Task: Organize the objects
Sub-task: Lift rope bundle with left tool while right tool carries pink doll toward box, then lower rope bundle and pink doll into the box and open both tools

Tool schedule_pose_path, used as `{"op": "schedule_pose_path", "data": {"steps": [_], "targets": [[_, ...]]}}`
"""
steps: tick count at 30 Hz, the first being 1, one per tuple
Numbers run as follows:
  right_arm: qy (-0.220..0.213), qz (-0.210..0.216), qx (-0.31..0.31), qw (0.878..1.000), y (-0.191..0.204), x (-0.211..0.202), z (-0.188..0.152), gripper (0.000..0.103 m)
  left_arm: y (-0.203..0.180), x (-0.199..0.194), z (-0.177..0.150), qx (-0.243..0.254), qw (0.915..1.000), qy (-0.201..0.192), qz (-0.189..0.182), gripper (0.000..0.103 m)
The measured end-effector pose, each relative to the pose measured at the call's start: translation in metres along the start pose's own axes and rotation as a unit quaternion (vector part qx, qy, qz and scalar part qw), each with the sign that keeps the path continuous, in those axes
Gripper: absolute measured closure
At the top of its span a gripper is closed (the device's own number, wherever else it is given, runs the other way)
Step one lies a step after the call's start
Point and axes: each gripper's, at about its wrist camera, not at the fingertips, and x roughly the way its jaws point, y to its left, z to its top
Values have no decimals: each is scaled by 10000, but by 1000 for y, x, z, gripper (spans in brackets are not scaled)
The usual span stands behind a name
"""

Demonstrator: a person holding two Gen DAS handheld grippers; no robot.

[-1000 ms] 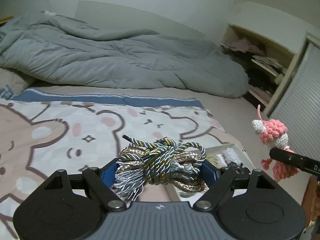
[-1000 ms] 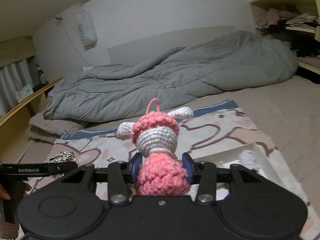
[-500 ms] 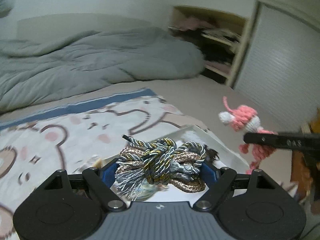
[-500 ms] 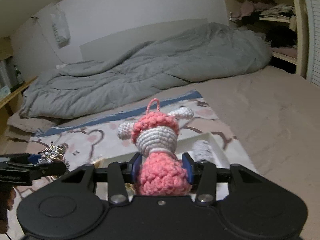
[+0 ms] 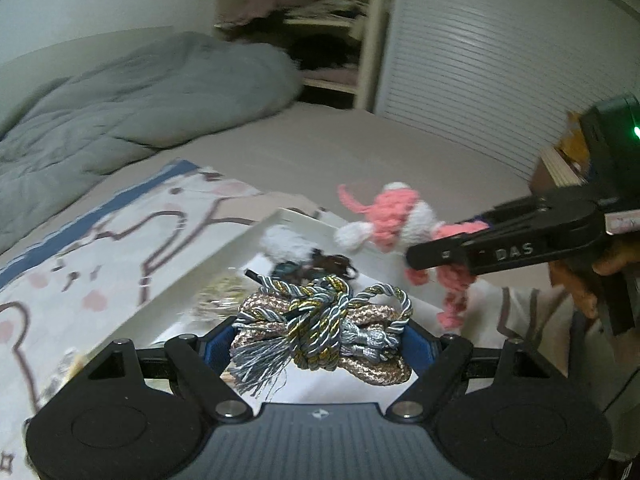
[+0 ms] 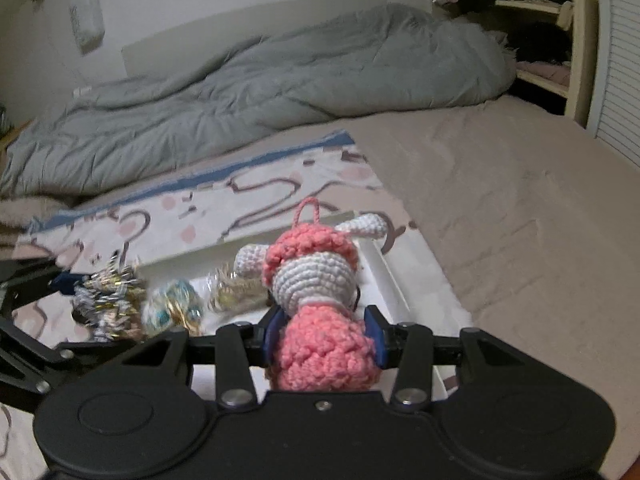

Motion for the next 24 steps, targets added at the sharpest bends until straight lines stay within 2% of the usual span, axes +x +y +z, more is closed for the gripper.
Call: {"op": "schedule_pose_path", "data": {"steps": [5,8,18,21,22,23,24], "targets": [[208,-48,-245,9995,1,8,-5,58,-10,23,-2,229,9994,185,-202,20],[341,-253,-315,9986,-1,14,-6,58,-13,35,-3,331,9986,292,-291,20],[484,-461,-478,9966,-6,26,-12,58,-25,63,-6,396,9973,367,-488,20],[534,-465,-464,9964,-8,29,-12,57,-26,70,-8,305,9976,368,-508,14],[591,-512,-469,9958,-8,30,-13,56,-26,73,-10,254,9979,407,-446,6],[624,-557,-467,9954,-9,31,-13,50,-25,74,-11,222,9980,445,-397,4],[654,-639,-436,9949,-9,32,-14,37,-25,76,-12,219,9979,478,-374,4]]}}
